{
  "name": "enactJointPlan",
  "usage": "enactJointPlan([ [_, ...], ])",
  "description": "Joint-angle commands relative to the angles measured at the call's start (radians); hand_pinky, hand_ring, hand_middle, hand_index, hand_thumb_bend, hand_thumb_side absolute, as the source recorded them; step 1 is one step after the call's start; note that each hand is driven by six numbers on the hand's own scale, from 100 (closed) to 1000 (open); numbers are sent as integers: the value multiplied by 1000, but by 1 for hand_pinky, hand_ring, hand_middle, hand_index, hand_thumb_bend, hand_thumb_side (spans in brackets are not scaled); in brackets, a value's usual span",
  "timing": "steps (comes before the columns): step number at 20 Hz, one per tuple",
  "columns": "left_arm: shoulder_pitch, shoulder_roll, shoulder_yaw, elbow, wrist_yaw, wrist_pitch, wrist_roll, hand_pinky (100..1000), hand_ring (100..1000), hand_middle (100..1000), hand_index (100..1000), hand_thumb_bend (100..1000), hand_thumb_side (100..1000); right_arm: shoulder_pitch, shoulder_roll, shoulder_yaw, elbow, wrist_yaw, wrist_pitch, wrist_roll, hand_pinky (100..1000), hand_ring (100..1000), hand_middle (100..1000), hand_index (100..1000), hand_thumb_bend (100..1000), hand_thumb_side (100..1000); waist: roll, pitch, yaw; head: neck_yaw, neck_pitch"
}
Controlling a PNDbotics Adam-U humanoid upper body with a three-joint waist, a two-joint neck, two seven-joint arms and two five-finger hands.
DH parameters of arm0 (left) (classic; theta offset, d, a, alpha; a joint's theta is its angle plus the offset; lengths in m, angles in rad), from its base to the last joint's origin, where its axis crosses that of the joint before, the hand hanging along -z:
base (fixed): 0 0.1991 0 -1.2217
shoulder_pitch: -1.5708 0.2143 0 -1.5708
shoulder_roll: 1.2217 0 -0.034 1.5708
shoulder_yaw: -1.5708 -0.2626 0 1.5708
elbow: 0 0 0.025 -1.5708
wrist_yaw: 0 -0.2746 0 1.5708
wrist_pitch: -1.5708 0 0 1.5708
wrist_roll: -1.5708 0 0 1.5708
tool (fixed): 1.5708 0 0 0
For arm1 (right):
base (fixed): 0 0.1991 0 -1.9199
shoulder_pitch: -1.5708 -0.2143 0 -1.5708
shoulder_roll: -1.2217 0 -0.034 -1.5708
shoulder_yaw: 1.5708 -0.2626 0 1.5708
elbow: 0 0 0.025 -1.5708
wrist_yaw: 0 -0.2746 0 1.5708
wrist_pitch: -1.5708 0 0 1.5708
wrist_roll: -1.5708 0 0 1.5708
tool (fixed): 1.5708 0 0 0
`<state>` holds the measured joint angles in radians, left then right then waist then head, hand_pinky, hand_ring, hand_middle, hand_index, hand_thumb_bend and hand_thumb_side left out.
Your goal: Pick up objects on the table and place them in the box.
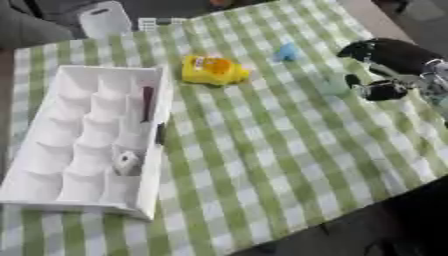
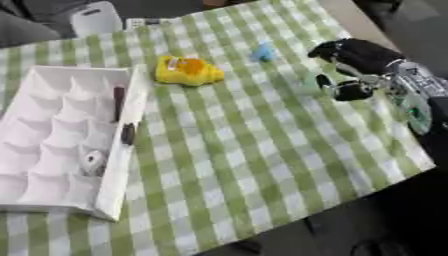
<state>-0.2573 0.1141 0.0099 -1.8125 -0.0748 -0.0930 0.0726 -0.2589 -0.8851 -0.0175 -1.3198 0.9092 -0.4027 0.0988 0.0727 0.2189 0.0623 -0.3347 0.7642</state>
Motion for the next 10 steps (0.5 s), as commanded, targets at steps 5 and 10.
enactJointPlan([
  [5,-15,23,0,-13,4,-1,-5,749,663,944,860,152,946,-6,-29,-16,49,39,8,-12,896,809,836,956,111,230,-7,-1,5,-5,-9],
  [10,-17,23,0,-13,4,-1,-6,749,660,941,860,152,947,36,-32,-25,32,47,11,-30,897,809,836,955,117,235,-9,1,7,-6,-11],
])
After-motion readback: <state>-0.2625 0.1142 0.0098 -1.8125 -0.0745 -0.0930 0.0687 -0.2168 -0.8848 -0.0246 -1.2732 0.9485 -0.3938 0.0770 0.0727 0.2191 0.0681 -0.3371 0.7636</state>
